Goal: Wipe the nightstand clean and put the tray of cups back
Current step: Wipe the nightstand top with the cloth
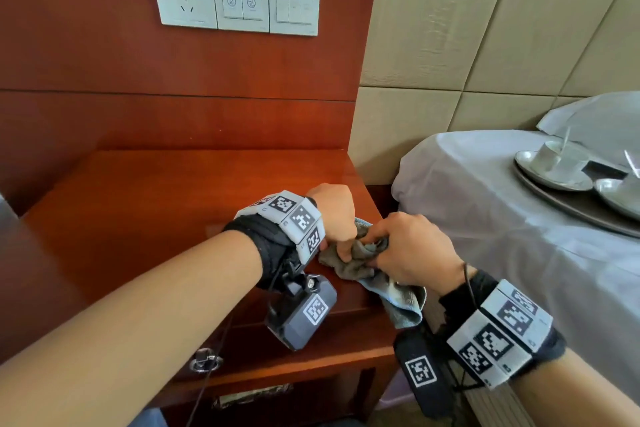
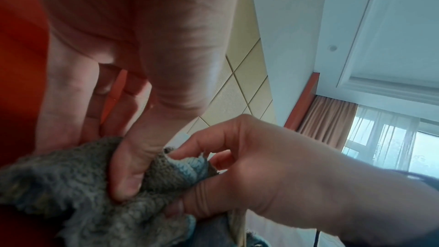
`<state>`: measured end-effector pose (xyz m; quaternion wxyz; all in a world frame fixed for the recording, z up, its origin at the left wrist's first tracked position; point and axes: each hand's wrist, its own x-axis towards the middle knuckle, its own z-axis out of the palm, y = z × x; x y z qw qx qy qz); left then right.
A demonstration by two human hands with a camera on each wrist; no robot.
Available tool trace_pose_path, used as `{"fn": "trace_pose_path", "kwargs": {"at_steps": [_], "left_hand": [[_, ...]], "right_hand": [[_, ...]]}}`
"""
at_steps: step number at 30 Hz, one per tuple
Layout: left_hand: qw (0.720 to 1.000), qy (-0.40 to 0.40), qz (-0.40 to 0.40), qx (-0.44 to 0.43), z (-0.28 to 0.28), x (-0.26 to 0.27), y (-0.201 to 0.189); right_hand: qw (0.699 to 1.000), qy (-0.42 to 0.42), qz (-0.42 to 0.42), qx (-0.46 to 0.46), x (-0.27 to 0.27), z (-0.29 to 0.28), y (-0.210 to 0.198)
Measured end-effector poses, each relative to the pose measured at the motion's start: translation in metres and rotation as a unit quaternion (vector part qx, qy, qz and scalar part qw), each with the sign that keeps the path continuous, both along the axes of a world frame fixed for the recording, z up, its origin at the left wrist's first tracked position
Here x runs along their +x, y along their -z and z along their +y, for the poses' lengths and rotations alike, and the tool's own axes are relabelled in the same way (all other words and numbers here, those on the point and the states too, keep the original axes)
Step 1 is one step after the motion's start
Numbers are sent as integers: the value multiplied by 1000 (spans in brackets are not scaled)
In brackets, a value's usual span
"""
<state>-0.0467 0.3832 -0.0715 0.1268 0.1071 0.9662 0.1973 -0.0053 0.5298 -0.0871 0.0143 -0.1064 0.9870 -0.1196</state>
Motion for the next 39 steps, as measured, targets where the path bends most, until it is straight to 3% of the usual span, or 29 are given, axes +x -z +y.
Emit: {"fn": "trace_pose_path", "kwargs": {"at_steps": [14, 28, 31, 39], "left_hand": [[992, -110, -23, 53, 0, -68, 4], [976, -207, 68, 3, -31, -191, 14], [969, -229, 92, -9, -34, -205, 17], [975, -215, 61, -13, -47, -229, 17]], "right_hand": [[998, -52, -15, -28, -111, 3, -3], [993, -109, -8, 36, -252, -39, -12], [993, -108, -15, 49, -272, -50, -14], [987, -118, -39, 105, -286, -61, -31]]}}
